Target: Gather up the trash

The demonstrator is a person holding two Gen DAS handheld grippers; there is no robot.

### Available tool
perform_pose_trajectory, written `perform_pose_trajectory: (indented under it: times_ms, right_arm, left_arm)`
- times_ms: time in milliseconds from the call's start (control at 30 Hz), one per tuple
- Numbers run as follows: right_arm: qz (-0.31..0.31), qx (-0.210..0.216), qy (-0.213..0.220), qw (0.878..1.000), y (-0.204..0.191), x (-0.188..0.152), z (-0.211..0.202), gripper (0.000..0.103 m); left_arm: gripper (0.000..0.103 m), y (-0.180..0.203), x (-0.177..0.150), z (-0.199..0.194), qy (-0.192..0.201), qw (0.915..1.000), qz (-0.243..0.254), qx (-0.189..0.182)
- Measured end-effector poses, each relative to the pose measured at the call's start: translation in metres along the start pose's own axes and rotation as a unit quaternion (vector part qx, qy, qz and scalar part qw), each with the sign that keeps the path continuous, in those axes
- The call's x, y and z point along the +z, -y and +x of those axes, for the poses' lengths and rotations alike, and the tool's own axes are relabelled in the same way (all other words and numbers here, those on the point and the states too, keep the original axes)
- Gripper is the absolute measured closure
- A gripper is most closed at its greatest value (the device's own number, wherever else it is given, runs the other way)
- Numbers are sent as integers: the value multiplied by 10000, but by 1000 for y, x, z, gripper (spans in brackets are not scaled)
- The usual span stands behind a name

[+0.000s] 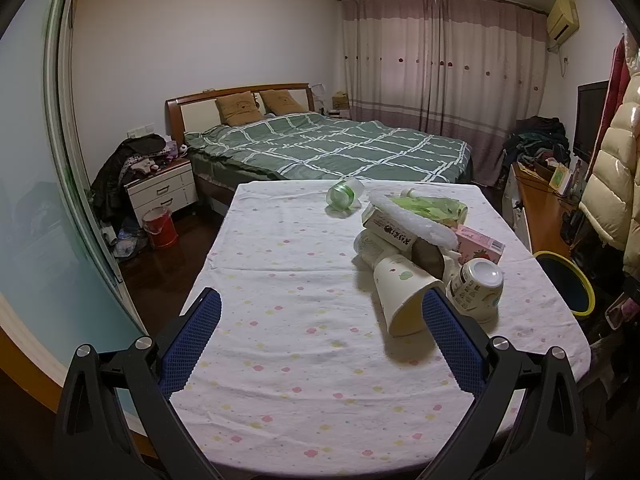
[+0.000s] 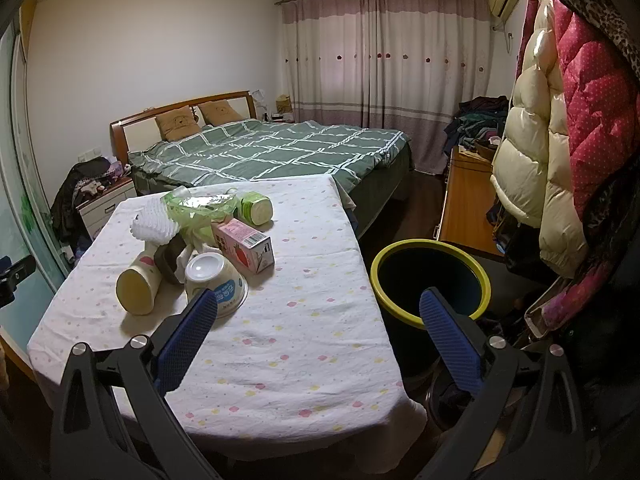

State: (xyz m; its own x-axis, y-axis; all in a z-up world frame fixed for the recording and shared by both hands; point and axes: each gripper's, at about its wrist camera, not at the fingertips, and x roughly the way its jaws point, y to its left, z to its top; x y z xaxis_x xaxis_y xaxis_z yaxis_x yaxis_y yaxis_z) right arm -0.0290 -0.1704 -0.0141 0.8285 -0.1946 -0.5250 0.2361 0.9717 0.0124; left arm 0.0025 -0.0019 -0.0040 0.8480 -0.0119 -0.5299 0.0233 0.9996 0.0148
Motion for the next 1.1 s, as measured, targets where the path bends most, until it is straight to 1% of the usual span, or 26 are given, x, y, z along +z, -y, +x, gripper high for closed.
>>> perform_pose_trajectory:
  times_ms: [433, 1100]
  right_arm:
    - [44, 11, -5, 10000, 4, 2, 2, 6]
    - [84, -14, -63, 9999, 4, -1, 7, 6]
  left_arm:
    - [4, 3, 4, -4, 5, 10000, 20, -23]
    - [4, 4, 2, -2, -24, 10000, 28, -38]
